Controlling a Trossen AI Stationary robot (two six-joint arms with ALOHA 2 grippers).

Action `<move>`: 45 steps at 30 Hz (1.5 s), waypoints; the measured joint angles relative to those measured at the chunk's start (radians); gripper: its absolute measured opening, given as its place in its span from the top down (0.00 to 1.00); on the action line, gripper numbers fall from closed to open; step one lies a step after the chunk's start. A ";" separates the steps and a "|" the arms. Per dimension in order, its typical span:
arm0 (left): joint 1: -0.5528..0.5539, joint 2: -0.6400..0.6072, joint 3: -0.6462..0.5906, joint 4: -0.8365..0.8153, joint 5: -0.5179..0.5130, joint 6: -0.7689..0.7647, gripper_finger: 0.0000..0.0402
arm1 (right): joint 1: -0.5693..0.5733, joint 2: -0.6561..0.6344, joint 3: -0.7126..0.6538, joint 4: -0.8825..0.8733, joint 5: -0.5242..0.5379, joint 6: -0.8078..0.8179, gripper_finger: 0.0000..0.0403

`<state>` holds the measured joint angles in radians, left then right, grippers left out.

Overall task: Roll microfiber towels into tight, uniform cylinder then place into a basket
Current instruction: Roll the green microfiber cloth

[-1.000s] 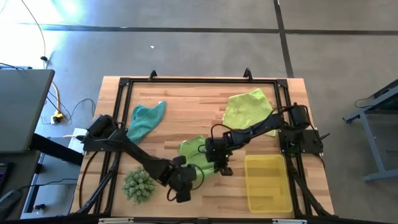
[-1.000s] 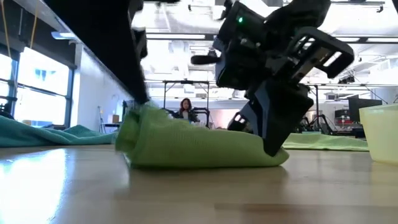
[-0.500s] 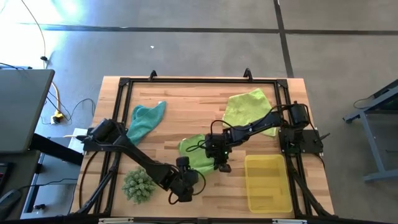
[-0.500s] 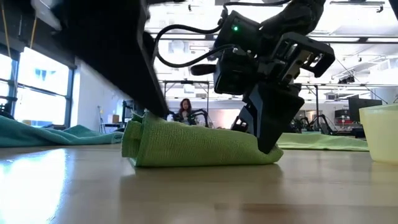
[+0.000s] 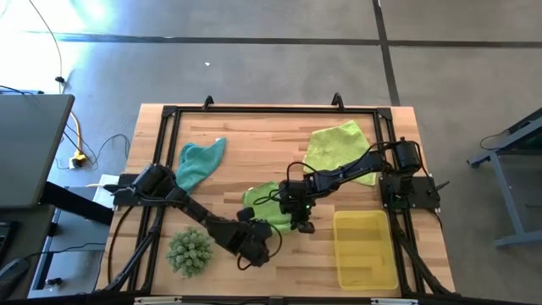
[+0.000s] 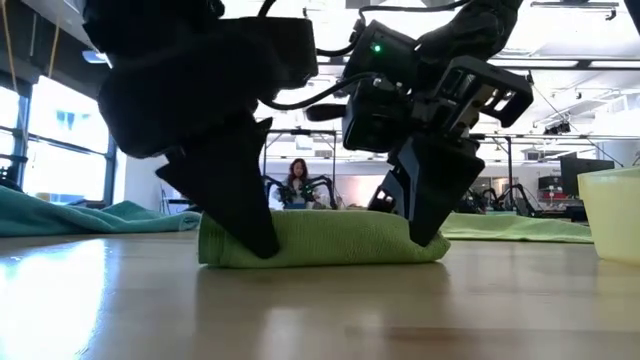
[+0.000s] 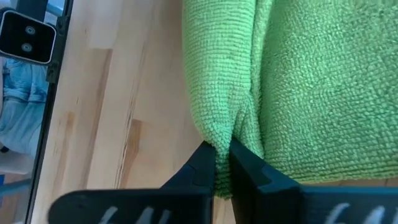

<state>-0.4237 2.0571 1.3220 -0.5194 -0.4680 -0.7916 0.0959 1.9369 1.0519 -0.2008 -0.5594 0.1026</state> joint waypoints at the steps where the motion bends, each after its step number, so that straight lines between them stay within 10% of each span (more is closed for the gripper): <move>1: 0.003 0.000 0.000 0.001 0.012 -0.015 0.67 | 0.000 0.000 0.000 0.000 0.000 -0.010 0.96; 12: 0.006 -0.002 0.001 0.016 0.126 -0.067 0.96 | -0.005 -0.078 0.000 -0.056 0.051 -0.257 0.81; 21: 0.002 -0.031 -0.118 0.269 0.183 -0.128 0.95 | 0.061 -0.260 -0.014 -0.126 0.217 -0.478 0.81; 30: -0.004 -0.082 -0.382 0.722 0.234 -0.326 0.96 | 0.179 -0.287 -0.145 0.167 0.313 -0.562 0.81; 35: -0.003 -0.084 -0.409 0.734 0.245 -0.393 0.96 | 0.242 -0.286 -0.205 0.261 0.481 -0.659 0.81; 45: 0.020 -0.083 -0.415 0.763 0.309 -0.377 0.96 | 0.279 -0.286 -0.217 0.280 0.480 -0.525 0.72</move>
<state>-0.4034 1.9739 0.9073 0.2440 -0.1585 -1.1690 0.3754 1.6505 0.8349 0.0795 -0.0799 -0.4220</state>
